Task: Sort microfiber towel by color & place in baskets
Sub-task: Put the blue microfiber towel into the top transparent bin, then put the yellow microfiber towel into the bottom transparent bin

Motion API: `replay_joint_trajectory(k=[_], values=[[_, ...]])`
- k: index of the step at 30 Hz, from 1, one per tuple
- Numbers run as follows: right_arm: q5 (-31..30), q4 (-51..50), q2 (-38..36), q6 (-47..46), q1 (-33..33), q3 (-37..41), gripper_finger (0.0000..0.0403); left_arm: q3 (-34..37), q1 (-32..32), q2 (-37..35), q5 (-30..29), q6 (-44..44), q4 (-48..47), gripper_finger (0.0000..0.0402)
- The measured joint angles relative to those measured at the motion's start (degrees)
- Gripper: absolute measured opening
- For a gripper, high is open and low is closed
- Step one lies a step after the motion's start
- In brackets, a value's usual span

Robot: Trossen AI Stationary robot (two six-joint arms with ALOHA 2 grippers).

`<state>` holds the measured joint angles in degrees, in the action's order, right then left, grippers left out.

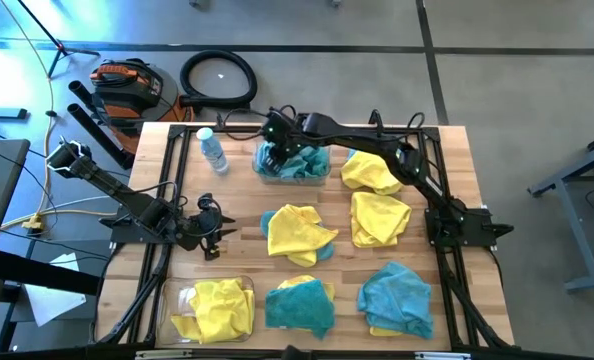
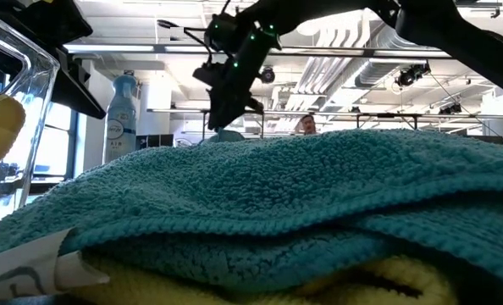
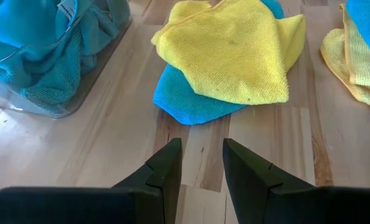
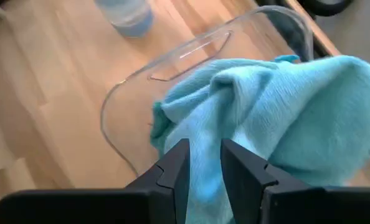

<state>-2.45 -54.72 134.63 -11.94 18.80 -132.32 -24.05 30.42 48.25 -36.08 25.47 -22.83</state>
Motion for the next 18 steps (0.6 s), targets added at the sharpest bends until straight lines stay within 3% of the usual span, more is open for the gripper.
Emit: replay_joint_trajectory(k=[9,18], values=[[-8.1,-8.7,-0.7,-0.2,-2.4,0.1,0.0087,0.0,0.0,0.0,1.1,1.0,-0.1,0.0106],[-15.0,-15.9,-8.5,-2.8,-7.0,0.0,0.0087,0.0,0.0,0.0,1.3,2.9,-1.8,0.0106]])
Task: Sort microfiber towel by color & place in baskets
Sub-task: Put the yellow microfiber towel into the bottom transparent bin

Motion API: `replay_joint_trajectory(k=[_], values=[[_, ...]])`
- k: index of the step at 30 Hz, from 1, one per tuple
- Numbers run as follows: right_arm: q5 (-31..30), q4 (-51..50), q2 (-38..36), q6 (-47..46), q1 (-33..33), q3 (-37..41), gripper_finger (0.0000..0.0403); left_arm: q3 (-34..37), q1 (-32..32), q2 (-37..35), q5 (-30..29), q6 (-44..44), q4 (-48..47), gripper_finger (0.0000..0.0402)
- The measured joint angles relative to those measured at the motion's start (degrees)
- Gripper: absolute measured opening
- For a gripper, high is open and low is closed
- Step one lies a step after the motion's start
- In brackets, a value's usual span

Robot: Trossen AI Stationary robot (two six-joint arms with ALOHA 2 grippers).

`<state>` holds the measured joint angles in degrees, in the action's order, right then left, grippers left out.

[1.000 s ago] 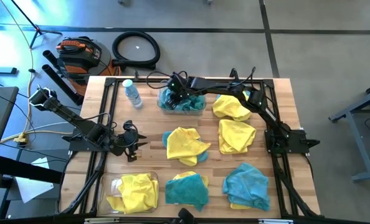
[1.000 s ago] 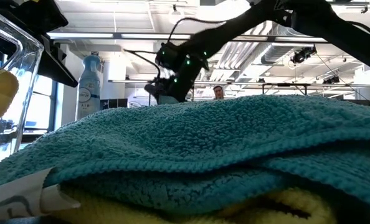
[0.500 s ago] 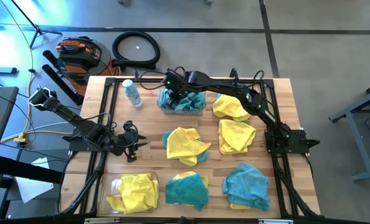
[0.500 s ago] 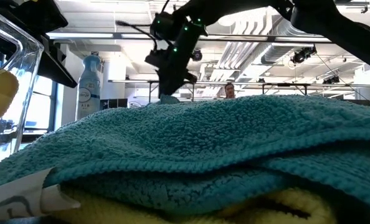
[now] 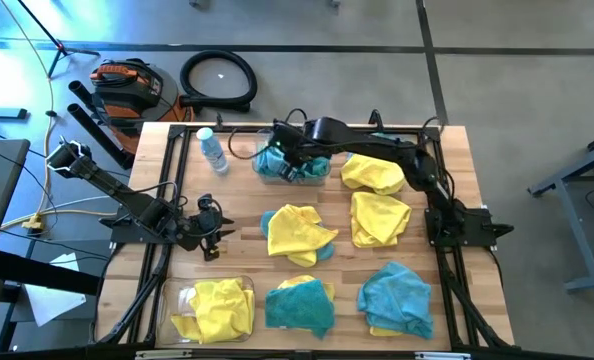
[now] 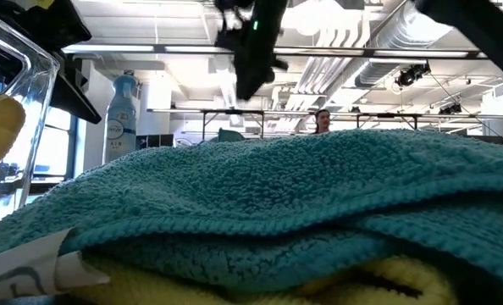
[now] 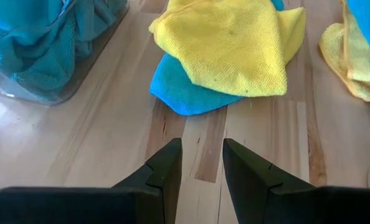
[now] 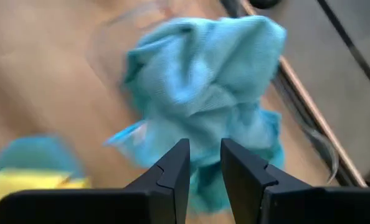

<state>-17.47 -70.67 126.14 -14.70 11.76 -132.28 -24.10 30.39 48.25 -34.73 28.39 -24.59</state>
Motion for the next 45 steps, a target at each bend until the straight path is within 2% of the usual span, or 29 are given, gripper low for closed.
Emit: replay_joint_trajectory(k=[3,6,9,11,14,20,24,28,32,36,45], values=[[-1.7,-2.9,-2.5,-1.0,-3.4,-0.1,0.0087,0.0,0.0,0.0,0.0,0.1,-0.1,0.0106],[-6.3,-6.5,-3.5,-3.4,-7.0,0.1,0.0087,0.0,0.0,0.0,0.1,0.1,0.3,0.0106],[-10.3,-6.5,-5.5,-6.3,-10.8,5.3,0.0087,0.0,0.0,0.0,0.2,0.4,0.4,0.0106],[-11.2,-3.6,-8.3,-9.4,-13.5,13.2,0.0087,0.0,0.0,0.0,1.0,0.6,0.4,0.0106],[-11.2,5.1,-14.7,-15.2,-17.3,29.4,0.0087,0.0,0.0,0.0,1.7,1.0,0.6,0.0106],[-12.1,25.8,-32.7,-29.1,-28.0,58.5,0.0087,0.0,0.0,0.0,0.5,2.5,3.0,0.0106],[-17.6,36.1,-42.6,-36.7,-35.6,72.1,0.0087,0.0,-0.5,0.6,-2.7,-0.3,9.1,0.0106],[-23.3,43.4,-48.2,-43.3,-41.8,82.5,0.0087,0.0,-2.1,1.1,-1.3,-4.1,16.1,0.0106],[-25.7,50.1,-49.7,-48.1,-45.0,90.0,0.0087,-1.8,-4.6,3.4,3.8,-4.5,18.1,0.0106],[-25.3,53.9,-49.7,-48.4,-46.3,94.5,0.0087,-7.1,-6.3,8.5,4.7,-5.7,17.1,0.0106],[-20.8,55.0,-49.7,-48.4,-45.9,96.1,0.0087,-25.3,-10.7,24.6,4.7,-10.6,6.1,0.0106]])
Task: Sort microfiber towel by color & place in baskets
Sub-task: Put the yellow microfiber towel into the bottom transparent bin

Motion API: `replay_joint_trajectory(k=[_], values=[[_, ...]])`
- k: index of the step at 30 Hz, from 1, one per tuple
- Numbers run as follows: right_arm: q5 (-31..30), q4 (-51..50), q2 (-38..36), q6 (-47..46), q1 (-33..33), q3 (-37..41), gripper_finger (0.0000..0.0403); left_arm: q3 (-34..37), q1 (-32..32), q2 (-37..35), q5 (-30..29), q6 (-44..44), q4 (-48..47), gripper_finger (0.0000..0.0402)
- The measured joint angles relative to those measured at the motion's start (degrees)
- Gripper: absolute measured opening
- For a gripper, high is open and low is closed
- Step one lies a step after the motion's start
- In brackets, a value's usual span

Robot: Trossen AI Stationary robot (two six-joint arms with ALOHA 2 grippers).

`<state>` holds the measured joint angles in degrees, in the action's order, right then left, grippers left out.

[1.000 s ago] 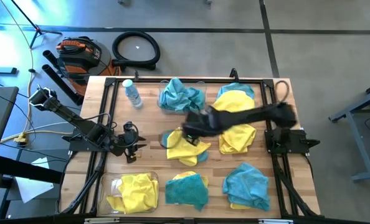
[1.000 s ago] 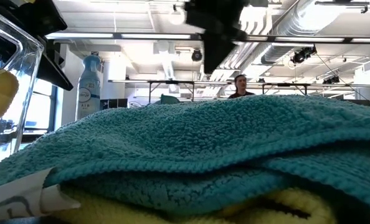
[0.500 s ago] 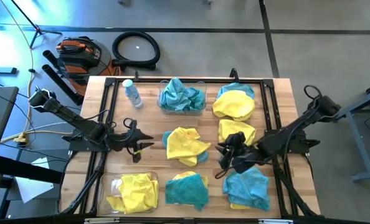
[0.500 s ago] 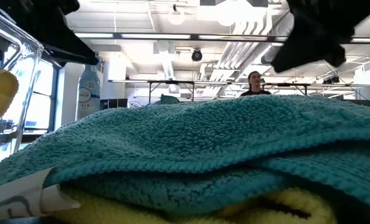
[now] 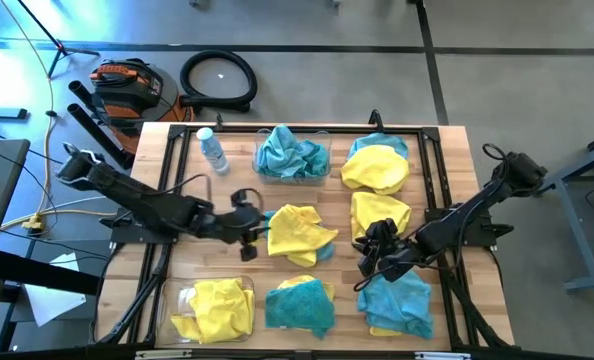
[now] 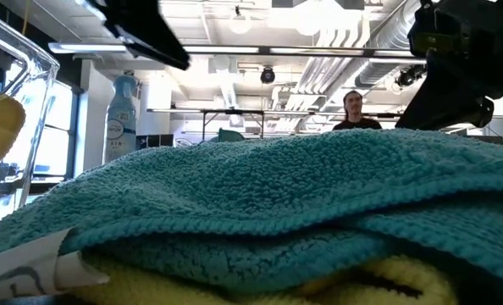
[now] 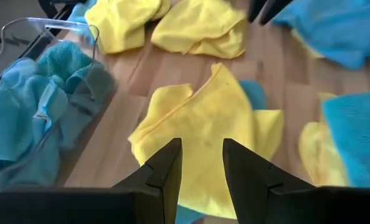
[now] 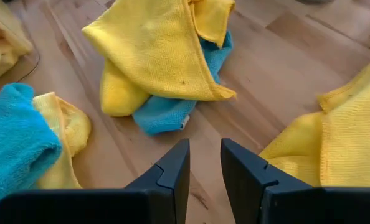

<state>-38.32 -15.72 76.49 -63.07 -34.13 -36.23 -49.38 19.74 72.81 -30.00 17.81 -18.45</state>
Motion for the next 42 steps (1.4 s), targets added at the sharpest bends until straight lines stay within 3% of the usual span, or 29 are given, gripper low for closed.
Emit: replay_joint_trajectory(k=[4,8,23,30,42], values=[[0.5,-0.2,0.0,0.4,0.0,0.0,0.0087,-5.9,-1.8,7.4,0.2,-0.1,-4.5,0.0106],[2.4,-0.4,0.0,0.4,0.0,0.0,0.0087,-9.8,-3.8,13.7,4.0,-0.1,-7.4,0.0106],[4.6,-0.8,0.0,0.5,0.0,0.0,0.0087,-11.3,-12.0,30.0,5.6,-1.5,-7.1,0.0103],[4.6,-0.8,0.0,2.4,0.0,0.0,0.0087,-11.3,-12.3,30.7,8.3,-2.4,-7.3,0.0010],[4.6,-0.9,0.0,2.1,0.0,0.0,0.0087,-15.2,-10.4,18.4,4.0,-5.3,-11.9,0.0000]])
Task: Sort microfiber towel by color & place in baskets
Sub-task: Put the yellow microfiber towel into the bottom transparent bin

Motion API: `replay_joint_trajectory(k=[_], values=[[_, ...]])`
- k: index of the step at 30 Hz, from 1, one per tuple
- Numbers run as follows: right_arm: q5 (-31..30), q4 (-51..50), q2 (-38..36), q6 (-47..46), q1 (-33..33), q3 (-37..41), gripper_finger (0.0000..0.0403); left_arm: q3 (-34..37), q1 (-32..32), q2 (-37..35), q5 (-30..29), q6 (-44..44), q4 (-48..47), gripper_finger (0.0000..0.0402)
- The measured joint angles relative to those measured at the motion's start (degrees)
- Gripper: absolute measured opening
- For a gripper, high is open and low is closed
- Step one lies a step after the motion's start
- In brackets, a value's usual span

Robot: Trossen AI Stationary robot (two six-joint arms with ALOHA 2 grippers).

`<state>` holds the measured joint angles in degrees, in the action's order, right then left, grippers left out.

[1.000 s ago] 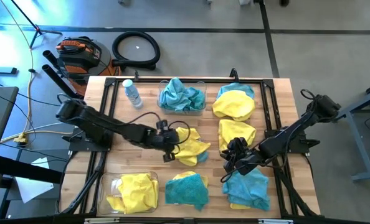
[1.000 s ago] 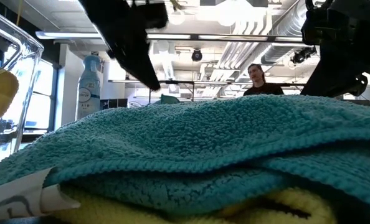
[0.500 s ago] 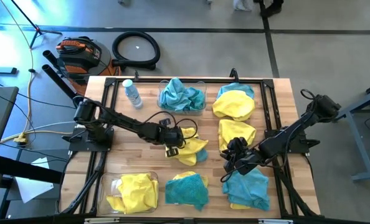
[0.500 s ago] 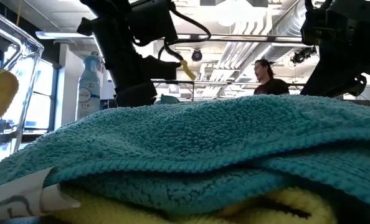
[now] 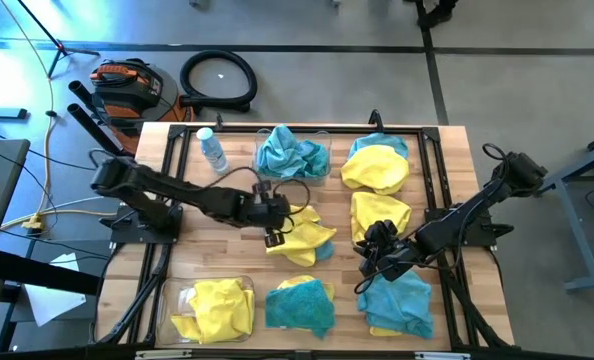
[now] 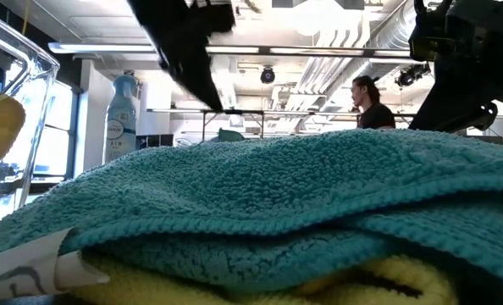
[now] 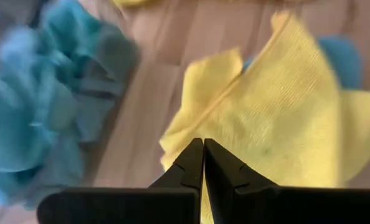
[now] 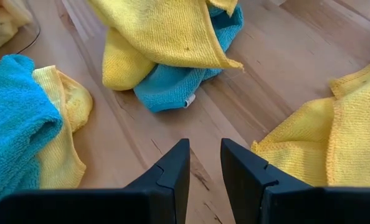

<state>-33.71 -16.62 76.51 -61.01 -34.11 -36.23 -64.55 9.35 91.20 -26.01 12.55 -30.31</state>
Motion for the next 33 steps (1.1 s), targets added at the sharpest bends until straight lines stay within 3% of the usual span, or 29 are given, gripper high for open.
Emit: replay_joint_trajectory(k=[5,10,17,25,33], values=[[0.1,0.1,0.0,0.0,0.0,0.0,0.0087,-0.1,0.9,-6.1,-0.3,1.6,-0.6,0.0000],[0.1,0.2,0.0,0.0,0.0,0.0,0.0087,-0.1,0.8,-5.5,3.1,3.3,-0.6,0.0005],[0.1,0.2,0.0,0.0,0.0,0.0,0.0087,0.0,-1.0,1.9,9.9,3.3,1.5,0.0063],[0.1,0.1,0.0,0.0,0.0,0.0,0.0087,0.0,-3.2,12.0,11.9,3.7,4.0,0.0155],[0.1,0.1,0.0,0.0,0.0,0.0,0.0087,-0.3,-3.8,18.8,10.3,2.2,5.2,0.0163]])
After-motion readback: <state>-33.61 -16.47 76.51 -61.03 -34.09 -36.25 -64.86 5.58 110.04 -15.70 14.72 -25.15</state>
